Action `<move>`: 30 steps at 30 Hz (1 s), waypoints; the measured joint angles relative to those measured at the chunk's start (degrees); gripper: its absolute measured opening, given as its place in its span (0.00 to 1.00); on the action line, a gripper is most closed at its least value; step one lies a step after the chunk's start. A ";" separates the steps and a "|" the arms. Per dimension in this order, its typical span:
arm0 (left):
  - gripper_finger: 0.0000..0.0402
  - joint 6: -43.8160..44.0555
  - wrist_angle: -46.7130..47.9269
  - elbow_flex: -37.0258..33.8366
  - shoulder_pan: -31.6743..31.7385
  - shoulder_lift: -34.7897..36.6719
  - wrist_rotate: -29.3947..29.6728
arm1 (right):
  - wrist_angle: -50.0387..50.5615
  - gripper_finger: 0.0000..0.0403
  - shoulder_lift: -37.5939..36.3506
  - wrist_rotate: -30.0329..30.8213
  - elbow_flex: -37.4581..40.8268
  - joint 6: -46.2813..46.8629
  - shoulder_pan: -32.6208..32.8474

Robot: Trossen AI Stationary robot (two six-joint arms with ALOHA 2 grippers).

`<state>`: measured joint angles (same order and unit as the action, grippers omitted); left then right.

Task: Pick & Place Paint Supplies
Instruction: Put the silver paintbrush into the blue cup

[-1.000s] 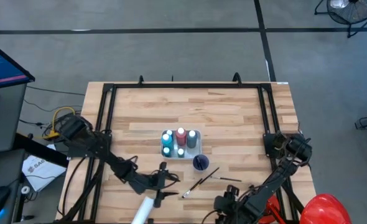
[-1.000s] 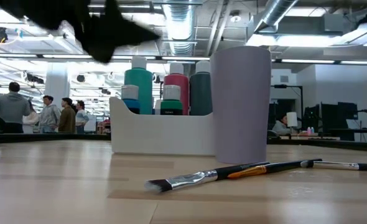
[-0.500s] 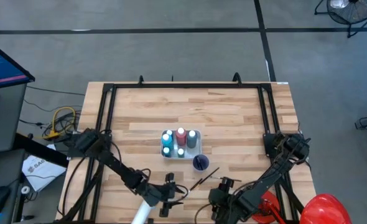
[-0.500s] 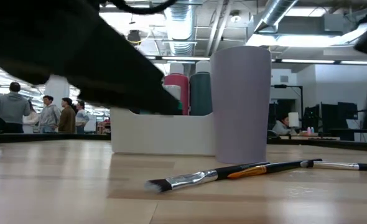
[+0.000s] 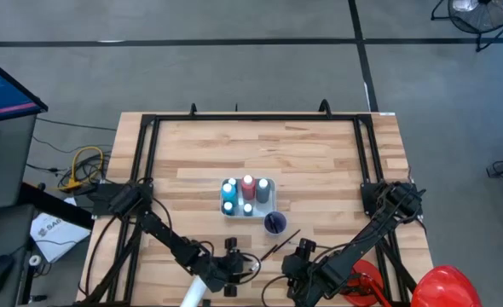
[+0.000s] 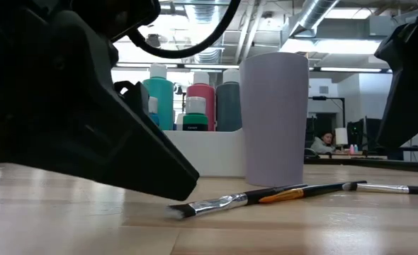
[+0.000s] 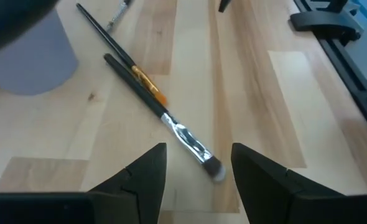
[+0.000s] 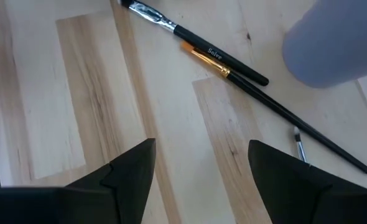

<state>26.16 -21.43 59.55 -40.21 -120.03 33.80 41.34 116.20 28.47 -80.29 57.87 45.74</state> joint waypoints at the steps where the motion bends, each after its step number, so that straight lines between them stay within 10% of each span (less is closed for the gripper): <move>1: 0.43 0.18 0.02 0.00 0.00 0.00 -0.36 | 0.00 0.62 0.00 0.00 0.00 -0.25 0.00; 30: 0.37 5.35 3.80 0.20 4.94 -3.17 -9.36 | -0.87 0.62 0.00 0.00 0.00 -1.01 -0.22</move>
<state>31.51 -17.64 59.75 -35.27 -123.19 24.44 40.47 116.20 28.47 -80.29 56.86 45.52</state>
